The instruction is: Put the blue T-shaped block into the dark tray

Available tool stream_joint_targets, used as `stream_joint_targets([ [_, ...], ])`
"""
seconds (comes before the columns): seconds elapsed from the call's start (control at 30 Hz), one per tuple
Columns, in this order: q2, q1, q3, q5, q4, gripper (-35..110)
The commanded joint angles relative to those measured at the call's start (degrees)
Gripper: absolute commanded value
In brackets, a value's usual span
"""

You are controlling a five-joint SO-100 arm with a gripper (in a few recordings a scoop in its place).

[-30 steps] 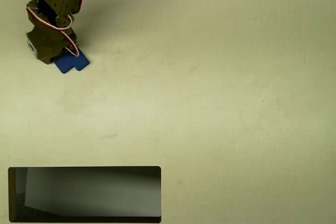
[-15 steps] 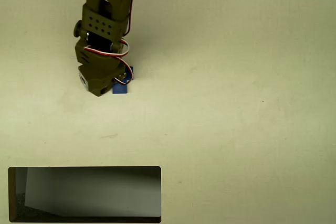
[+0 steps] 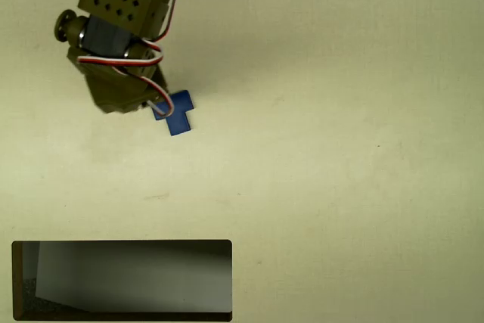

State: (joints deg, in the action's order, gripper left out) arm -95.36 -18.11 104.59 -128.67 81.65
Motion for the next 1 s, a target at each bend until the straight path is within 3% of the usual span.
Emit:
stream_joint_targets([
  [0.0, -3.16, 4.83, 5.01, 4.31, 7.56, 0],
  [0.13, 0.97, 8.17, 8.35, 5.71, 6.5, 0],
  [0.43, 13.1, 8.35, 1.32, 6.68, -10.02, 0],
  [0.7, 20.65, 3.69, -7.56, 2.46, -14.15, 0],
  [0.97, 29.53, 2.55, -21.01, 4.66, -15.91, 0],
])
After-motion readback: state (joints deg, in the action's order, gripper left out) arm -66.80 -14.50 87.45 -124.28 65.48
